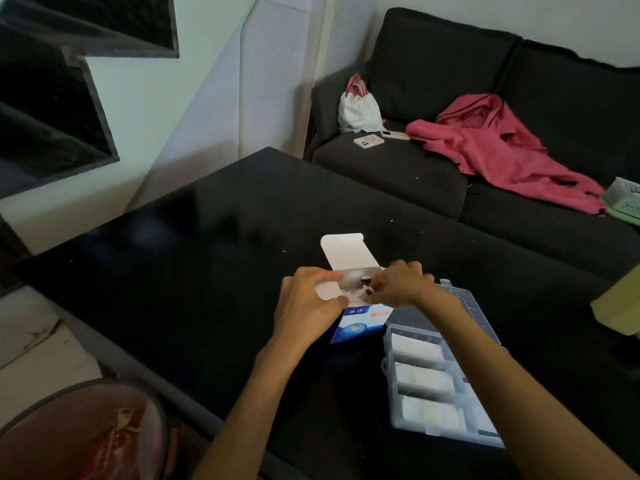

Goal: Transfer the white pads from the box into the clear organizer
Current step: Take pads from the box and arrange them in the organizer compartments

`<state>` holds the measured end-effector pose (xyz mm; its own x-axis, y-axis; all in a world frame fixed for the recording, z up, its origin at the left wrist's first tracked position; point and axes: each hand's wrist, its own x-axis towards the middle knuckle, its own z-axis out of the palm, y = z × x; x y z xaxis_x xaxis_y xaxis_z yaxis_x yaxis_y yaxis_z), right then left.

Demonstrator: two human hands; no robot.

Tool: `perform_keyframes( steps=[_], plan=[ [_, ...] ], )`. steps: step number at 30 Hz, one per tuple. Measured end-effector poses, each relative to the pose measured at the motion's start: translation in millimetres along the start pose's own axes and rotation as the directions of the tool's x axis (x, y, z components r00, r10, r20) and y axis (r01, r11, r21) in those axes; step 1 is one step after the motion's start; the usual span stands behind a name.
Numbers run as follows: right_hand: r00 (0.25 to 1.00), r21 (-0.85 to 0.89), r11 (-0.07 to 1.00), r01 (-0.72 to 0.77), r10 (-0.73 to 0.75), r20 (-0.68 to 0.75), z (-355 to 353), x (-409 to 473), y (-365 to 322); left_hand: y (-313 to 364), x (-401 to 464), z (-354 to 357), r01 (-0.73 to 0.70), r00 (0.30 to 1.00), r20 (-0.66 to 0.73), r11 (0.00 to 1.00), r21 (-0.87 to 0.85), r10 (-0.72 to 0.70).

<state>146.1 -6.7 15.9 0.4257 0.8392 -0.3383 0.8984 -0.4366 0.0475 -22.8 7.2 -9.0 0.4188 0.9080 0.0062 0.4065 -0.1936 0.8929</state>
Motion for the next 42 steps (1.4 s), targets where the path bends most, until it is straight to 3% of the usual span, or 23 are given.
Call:
perform_keyframes(
  steps=[3, 5, 9, 11, 14, 16, 24, 29, 33, 35, 37, 39, 42],
  plan=[
    [0.976, 0.036, 0.999, 0.022, -0.014, -0.219, -3.7, -9.3, -1.8, 2.3, -2.5, 0.0, 0.004, 1.0, -0.012, 0.997, 0.079, -0.003],
    [0.936, 0.047, 0.992, 0.121, -0.098, -0.337, -7.2, -20.4, -0.7, 3.0, -4.2, -0.2, 0.014, 1.0, -0.013, 0.996, 0.091, -0.013],
    [0.778, -0.031, 0.936, 0.352, -0.31, -0.547, -6.0, -42.2, 8.9, 5.0, -7.0, -0.2, -0.006, 1.0, -0.027, 0.99, 0.139, 0.01],
    [0.768, 0.03, 0.905, 0.423, -0.341, -0.542, -0.9, -47.9, 12.7, 5.8, -7.2, 0.5, -0.017, 0.999, -0.041, 0.988, 0.157, 0.024],
    [0.839, 0.265, 0.865, 0.425, -0.268, -0.473, 4.9, -52.0, 15.9, 6.3, -7.4, 1.1, -0.029, 0.998, -0.045, 0.985, 0.172, 0.037],
    [0.85, 0.334, 0.837, 0.433, -0.255, -0.461, 6.2, -50.8, 16.5, 6.7, -7.8, 0.2, -0.036, 0.997, -0.057, 0.984, 0.174, 0.046],
    [0.809, 0.216, 0.863, 0.456, -0.302, -0.505, -3.4, -43.9, 11.5, 7.9, -6.6, -3.3, -0.037, 0.992, -0.114, 0.982, 0.184, 0.059],
    [0.791, 0.4, 0.797, 0.452, -0.151, -0.593, -2.5, -41.7, 27.0, 8.5, -9.7, -0.8, -0.084, 0.967, -0.21, 0.959, 0.272, 0.145],
    [0.785, 0.67, 0.588, 0.452, 0.095, -0.613, 2.4, -53.7, 40.4, 22.7, -19.9, 8.0, -0.3, 0.845, -0.469, 0.954, -0.021, 0.256],
    [0.792, 0.792, 0.386, 0.473, 0.206, -0.574, 6.5, -64.0, 45.0, 35.9, -27.0, 15.3, -0.228, 0.931, -0.338, 0.939, -0.256, 0.134],
    [0.803, 0.829, 0.232, 0.509, 0.217, -0.555, 11.6, -78.8, 49.7, 47.9, -29.7, 21.1, 0.051, 0.999, 0.019, 0.918, -0.392, -0.047],
    [0.801, 0.812, 0.189, 0.552, 0.151, -0.579, 18.9, -96.2, 55.6, 54.5, -29.7, 22.7, 0.337, 0.91, 0.376, 0.84, -0.426, -0.174],
    [0.777, 0.763, 0.21, 0.612, 0.026, -0.63, 31.0, -117.2, 65.9, 54.6, -29.4, 23.6, 0.5, 0.787, 0.594, 0.735, -0.458, -0.166]
  ],
)
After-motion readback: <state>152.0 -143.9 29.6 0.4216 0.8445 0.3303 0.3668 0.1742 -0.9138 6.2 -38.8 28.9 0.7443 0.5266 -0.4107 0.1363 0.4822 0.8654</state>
